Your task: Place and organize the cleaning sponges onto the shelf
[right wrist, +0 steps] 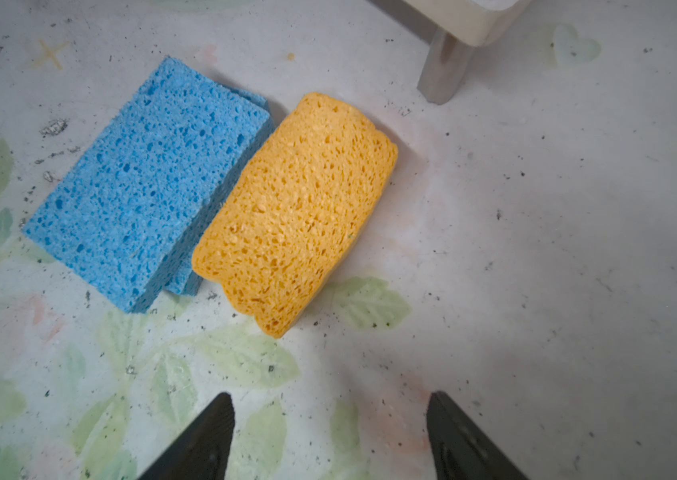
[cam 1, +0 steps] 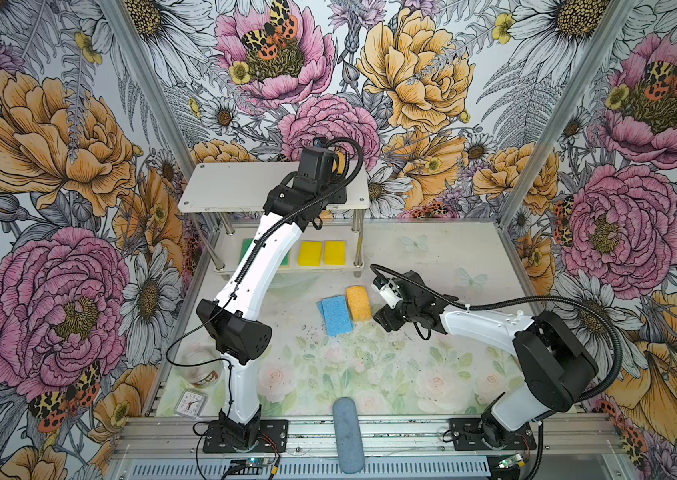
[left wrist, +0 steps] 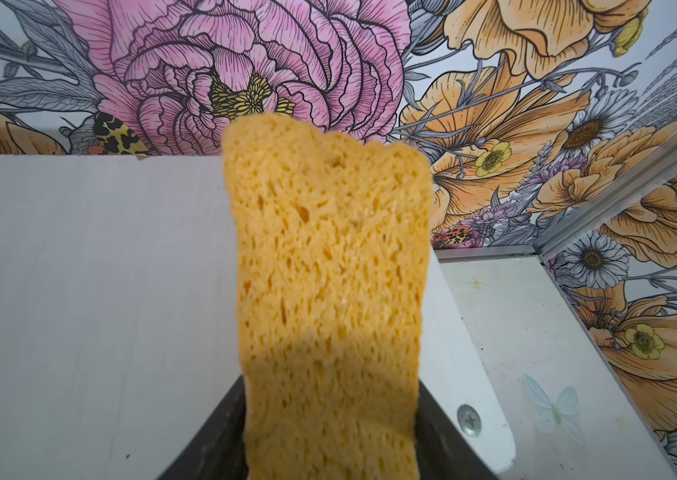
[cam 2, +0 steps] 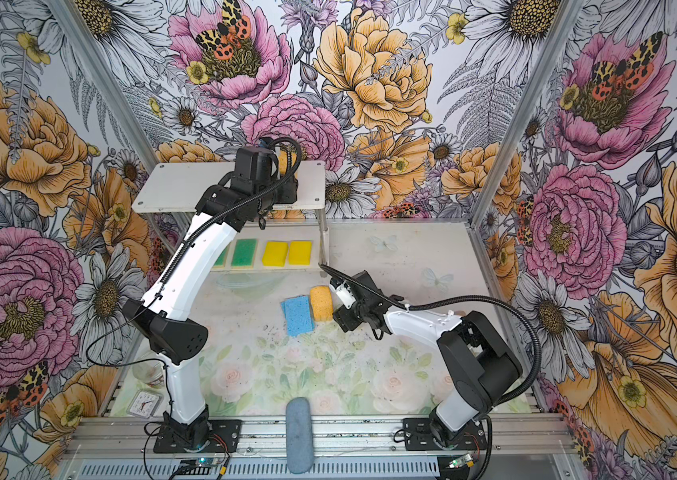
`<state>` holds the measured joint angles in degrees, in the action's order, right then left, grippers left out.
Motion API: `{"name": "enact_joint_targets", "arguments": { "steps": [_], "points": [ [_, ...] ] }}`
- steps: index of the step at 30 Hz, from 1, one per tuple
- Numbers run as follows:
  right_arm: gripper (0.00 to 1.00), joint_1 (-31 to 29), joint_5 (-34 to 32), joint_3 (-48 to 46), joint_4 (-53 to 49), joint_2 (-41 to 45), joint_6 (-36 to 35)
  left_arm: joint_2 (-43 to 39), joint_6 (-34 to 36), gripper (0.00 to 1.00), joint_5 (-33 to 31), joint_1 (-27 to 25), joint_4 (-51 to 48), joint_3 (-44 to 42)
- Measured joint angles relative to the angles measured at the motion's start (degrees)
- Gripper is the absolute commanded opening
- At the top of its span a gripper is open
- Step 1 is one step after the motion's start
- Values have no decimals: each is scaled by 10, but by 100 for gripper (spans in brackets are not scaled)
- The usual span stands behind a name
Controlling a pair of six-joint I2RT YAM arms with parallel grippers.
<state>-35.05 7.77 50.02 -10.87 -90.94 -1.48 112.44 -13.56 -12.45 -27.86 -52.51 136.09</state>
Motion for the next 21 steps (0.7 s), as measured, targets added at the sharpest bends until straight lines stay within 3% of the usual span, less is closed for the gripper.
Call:
{"name": "enact_joint_targets", "arguments": {
  "steps": [21],
  "points": [
    [76, 0, 0, 0, 0, 0, 0, 11, -2, 59, 21, 0, 0, 0]
  ]
}}
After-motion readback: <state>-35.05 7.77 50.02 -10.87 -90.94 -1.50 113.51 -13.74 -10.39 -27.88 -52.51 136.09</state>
